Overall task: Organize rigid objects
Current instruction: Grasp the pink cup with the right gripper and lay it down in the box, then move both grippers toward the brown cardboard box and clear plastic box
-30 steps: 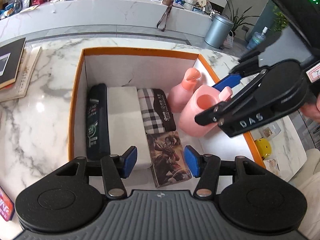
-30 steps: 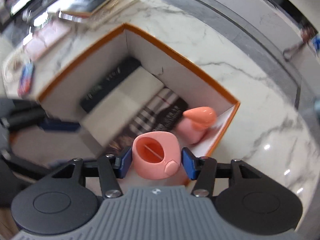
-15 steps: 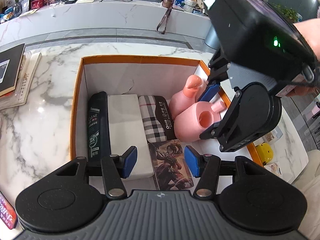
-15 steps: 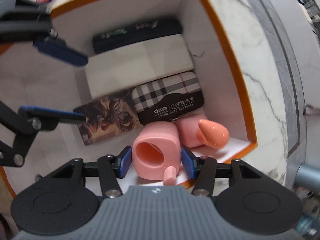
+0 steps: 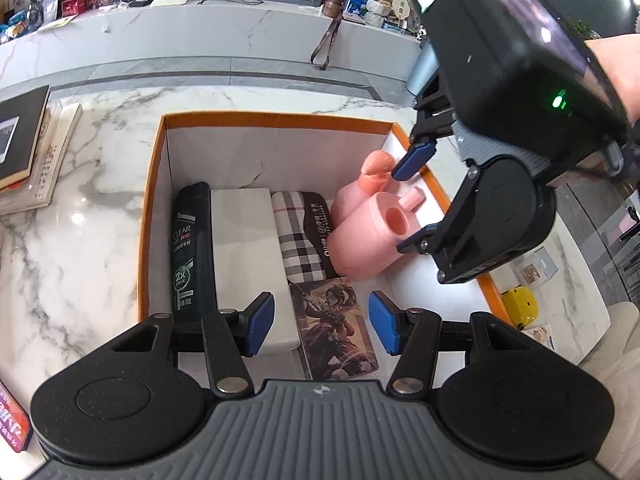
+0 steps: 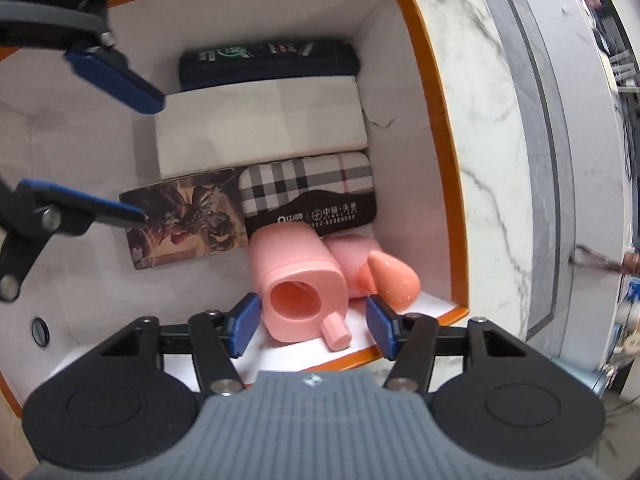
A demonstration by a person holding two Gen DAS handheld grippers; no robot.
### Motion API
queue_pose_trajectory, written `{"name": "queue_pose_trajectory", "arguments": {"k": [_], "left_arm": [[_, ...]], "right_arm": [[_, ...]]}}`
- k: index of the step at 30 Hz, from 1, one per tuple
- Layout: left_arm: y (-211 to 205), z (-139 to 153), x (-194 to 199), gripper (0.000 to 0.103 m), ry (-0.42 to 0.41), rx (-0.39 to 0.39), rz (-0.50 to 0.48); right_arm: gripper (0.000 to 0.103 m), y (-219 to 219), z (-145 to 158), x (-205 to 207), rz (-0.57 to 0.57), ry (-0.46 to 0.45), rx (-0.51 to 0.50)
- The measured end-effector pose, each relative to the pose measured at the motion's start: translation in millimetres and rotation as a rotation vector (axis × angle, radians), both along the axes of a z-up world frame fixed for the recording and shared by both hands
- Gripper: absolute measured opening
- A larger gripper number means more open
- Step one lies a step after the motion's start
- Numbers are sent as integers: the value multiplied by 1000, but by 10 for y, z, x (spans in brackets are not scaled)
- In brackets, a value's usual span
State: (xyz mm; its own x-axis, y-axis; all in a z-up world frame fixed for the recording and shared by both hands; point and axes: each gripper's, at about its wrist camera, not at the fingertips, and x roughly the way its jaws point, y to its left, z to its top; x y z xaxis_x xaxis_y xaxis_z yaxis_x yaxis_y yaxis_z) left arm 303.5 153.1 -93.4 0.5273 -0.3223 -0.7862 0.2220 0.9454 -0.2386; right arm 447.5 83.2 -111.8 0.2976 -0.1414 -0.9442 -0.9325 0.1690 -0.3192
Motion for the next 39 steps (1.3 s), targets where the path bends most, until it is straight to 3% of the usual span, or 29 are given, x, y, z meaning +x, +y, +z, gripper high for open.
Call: {"name": "queue_pose_trajectory", "arguments": {"k": [3, 7, 12, 16, 21, 29, 35, 39], "left_arm": [[-20, 111, -72, 64, -21, 5, -6], [-104, 344, -213, 64, -85, -11, -28], [-378, 650, -412, 64, -166, -52, -97], [-692, 772, -532, 61, -207, -59, -149], [-1135, 728, -646, 60, -239, -60, -175], [-1897, 555, -748, 59, -223, 68, -274], [-2292, 311, -601, 59, -149, 122, -306], [-2504, 176, -455, 59, -129, 143, -303]], "right_arm": [[60, -27, 103, -77, 5, -25, 27], [60, -160, 444, -162, -49, -42, 149], [60, -616, 909, -362, -198, -96, 323], [60, -1131, 1026, -630, -365, -154, 439], [60, -1775, 911, -1072, -594, -224, 592], [60, -2627, 525, -1637, -930, -330, 758], [60, -3212, 206, -1506, -1265, -316, 765], [63, -3356, 81, -1385, -1331, -372, 767]]}}
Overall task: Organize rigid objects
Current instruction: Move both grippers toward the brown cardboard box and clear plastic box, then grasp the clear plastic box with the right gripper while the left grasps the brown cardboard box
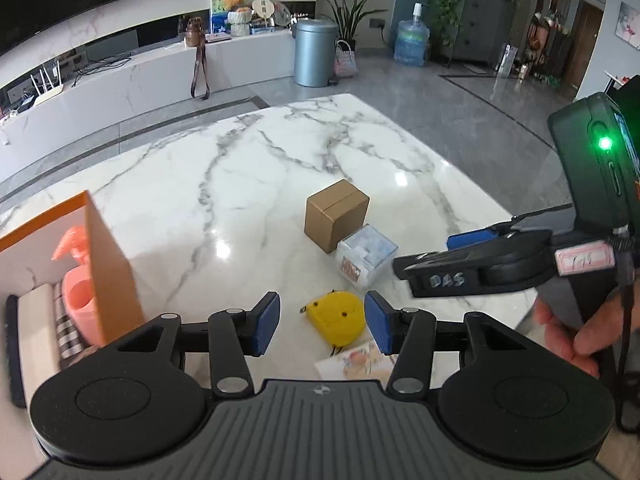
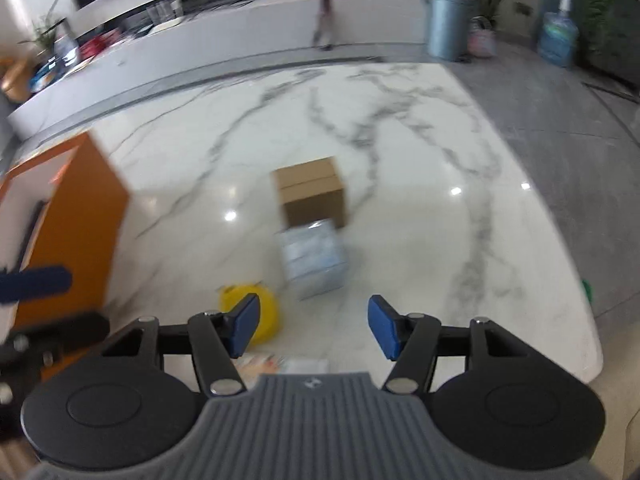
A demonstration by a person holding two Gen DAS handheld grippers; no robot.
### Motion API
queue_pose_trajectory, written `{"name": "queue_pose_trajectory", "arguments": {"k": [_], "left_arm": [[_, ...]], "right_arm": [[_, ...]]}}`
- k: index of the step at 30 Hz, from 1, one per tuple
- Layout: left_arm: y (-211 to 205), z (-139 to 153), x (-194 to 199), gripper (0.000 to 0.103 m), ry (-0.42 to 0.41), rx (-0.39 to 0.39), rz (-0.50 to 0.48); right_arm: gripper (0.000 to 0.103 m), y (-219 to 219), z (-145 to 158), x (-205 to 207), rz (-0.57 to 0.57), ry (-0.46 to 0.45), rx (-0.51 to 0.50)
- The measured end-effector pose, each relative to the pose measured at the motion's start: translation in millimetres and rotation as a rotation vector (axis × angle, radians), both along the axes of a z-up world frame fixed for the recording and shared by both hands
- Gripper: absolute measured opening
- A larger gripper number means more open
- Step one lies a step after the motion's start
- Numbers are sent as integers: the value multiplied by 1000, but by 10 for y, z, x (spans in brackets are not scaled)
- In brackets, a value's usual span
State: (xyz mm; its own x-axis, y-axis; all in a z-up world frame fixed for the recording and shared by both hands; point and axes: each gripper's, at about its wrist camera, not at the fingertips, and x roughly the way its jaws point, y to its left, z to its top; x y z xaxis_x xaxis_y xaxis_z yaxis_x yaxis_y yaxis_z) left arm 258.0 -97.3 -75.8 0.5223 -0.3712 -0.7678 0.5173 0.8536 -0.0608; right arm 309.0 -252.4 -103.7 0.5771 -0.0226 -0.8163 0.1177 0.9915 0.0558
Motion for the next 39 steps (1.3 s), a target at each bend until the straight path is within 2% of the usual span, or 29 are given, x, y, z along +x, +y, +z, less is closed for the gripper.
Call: {"name": "queue_pose_trajectory", "arguments": {"k": [3, 7, 13, 14, 16, 20, 22, 26, 29, 31, 33, 36, 39], "left_arm": [[-112, -92, 136, 59, 12, 20, 1], [-214, -206, 287, 56, 13, 71, 4], [-272, -340, 487, 56, 42, 85, 13], [-281, -362, 505, 56, 47, 89, 9], [-316, -398, 555, 56, 54, 97, -3], [-351, -462, 625, 56, 66, 110, -7], [-376, -484, 652, 56, 67, 115, -10], [-434, -500, 694, 56, 64, 127, -23], [-452, -500, 716, 56, 64, 133, -31], [-462, -506, 735, 56, 67, 136, -37], [-467, -515, 734, 56, 69, 144, -39], [-450, -523, 729, 56, 75, 140, -37], [-431, -543, 743, 56, 81, 138, -36]], "right_arm": [[71, -16, -139, 103, 22, -2, 38], [72, -34, -322, 219, 39, 19, 6], [69, -143, -582, 370, 64, 81, 69], [66, -144, -612, 386, 70, 89, 76], [48, -154, -668, 416, 77, 110, 93], [38, -196, -702, 441, 79, 94, 122], [12, -230, -716, 453, 69, 92, 135], [4, -362, -733, 470, 10, 89, 170], [6, -394, -731, 478, -11, 83, 167], [16, -403, -719, 460, -13, 71, 170], [21, -422, -690, 437, -16, 48, 175], [36, -470, -650, 399, -30, 17, 186], [44, -464, -641, 392, -19, 11, 189]]}}
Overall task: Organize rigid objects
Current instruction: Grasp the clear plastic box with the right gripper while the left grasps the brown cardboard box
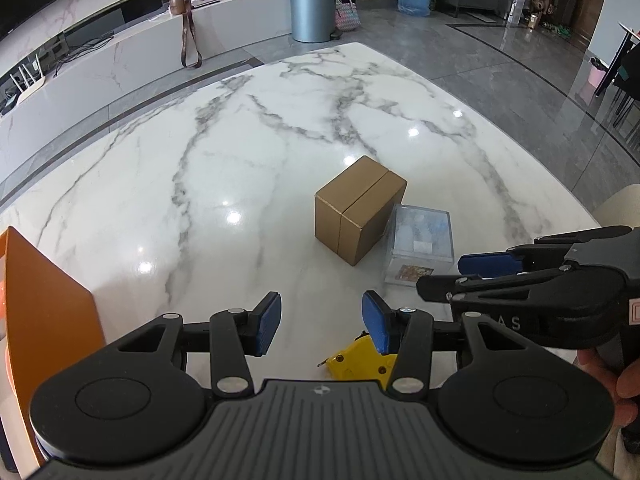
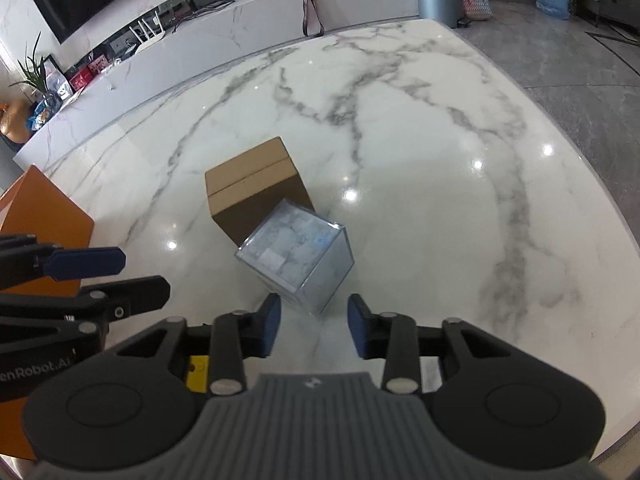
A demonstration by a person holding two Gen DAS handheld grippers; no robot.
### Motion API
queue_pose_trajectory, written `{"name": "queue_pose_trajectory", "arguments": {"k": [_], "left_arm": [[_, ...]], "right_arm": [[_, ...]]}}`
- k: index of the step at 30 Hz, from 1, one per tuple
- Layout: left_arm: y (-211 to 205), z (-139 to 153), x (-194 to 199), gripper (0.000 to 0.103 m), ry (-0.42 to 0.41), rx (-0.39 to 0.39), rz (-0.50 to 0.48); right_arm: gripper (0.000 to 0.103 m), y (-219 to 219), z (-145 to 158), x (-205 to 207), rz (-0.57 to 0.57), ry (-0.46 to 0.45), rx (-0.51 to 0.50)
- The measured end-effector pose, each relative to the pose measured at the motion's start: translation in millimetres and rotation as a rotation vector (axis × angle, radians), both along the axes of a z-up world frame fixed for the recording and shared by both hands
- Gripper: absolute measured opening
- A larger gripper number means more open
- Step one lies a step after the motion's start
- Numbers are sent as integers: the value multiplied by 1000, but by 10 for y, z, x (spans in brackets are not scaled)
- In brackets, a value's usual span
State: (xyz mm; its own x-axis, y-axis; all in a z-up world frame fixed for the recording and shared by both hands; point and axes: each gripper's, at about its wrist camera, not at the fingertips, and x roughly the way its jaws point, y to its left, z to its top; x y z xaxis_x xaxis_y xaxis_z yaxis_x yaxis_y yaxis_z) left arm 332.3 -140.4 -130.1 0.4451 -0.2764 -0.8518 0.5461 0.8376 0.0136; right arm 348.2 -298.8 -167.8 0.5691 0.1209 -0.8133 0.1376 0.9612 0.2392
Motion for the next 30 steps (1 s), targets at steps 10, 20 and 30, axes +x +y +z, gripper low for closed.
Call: {"name": "queue_pose_trajectory", "arguments": {"k": [10, 20, 30], "left_arm": [[36, 27, 75, 56, -9, -19, -28], [-31, 93, 248, 56, -33, -46, -35], [-324, 99, 380, 62, -52, -15, -201]], "right_arm": [[66, 68, 76, 64, 33, -58, -86], [71, 13, 108, 222, 81, -164, -119], [43, -217, 106, 160, -42, -186, -71]]}}
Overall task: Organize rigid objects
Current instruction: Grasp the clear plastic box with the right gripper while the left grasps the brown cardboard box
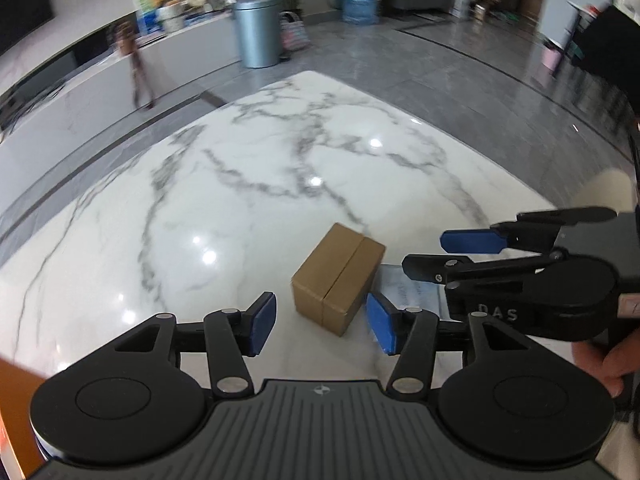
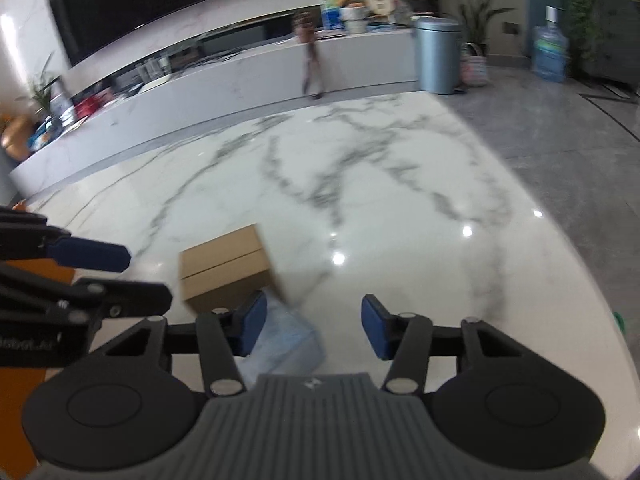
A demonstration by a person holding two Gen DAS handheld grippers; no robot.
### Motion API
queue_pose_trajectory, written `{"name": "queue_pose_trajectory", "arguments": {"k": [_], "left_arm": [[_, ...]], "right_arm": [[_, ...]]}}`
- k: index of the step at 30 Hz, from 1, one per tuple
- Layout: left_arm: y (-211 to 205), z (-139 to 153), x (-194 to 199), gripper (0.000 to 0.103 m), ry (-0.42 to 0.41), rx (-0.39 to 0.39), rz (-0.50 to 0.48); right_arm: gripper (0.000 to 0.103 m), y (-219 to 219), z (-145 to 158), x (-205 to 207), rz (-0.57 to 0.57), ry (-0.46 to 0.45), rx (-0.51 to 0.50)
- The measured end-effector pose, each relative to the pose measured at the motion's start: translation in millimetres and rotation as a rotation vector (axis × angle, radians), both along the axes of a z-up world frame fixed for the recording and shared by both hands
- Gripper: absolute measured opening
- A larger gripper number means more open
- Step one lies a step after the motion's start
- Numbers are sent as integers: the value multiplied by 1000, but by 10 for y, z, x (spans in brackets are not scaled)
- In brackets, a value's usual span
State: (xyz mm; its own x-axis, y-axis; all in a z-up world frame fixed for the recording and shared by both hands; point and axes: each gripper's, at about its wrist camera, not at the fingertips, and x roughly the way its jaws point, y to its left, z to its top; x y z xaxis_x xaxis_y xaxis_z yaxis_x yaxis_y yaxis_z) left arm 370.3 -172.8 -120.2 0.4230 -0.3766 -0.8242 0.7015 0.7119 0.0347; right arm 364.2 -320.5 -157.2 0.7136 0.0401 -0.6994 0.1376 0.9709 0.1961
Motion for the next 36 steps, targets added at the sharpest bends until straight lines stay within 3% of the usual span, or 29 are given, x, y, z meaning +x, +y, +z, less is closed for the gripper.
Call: {"name": "queue_pose_trajectory", "arguments": {"k": [7, 13, 18, 24, 28, 30, 36], "left_arm": [[-248, -163, 163, 64, -4, 124, -150], [-371, -278, 295, 64, 27, 134, -184], [-373, -331, 285, 59, 54, 127, -130], [-153, -299, 258, 57, 112, 153, 77], [95, -284, 199, 56, 162, 146, 180], [190, -277, 148, 56, 173, 149, 202], [342, -278, 38, 56, 203, 155, 227]], "right_arm": [[44, 6, -6, -43, 11, -14, -9], [44, -91, -44, -41, -38, -29, -3], [44, -131, -119, 4, -46, 2, 6], [45, -144, -74, -62, -4, -48, 75], [55, -26, -10, -116, 102, -84, 104], [62, 63, -1, -114, 145, -80, 79], [64, 183, -57, -55, 192, -12, 33]]}}
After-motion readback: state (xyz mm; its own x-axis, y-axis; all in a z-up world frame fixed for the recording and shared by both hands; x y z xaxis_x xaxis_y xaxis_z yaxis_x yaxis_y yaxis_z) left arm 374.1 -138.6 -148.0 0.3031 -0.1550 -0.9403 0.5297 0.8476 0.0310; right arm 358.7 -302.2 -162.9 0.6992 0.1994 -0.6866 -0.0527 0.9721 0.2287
